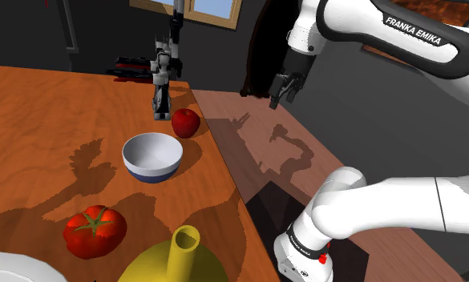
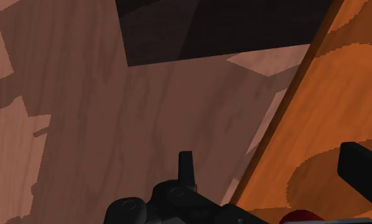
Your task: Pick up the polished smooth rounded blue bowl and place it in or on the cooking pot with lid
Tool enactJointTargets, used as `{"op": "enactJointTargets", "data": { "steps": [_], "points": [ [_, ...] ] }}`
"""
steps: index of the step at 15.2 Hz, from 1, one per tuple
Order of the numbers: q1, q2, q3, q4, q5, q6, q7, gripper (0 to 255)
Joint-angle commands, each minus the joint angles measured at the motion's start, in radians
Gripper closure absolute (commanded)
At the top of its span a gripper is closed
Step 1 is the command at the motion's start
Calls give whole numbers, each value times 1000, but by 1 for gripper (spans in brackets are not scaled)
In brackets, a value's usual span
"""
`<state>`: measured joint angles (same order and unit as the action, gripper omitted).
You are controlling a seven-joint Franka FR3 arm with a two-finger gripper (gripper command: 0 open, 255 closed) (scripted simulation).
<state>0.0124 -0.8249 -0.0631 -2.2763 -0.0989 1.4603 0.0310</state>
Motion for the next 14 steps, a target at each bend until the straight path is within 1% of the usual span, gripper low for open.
{"op": "enactJointTargets", "data": {
  "steps": [1,8,14],
  "points": [
    [0,0,0,0,0,0,0,0],
    [29,74,97,-84,114,168,157,0],
    [57,188,180,-106,196,325,280,0]
  ]
}}
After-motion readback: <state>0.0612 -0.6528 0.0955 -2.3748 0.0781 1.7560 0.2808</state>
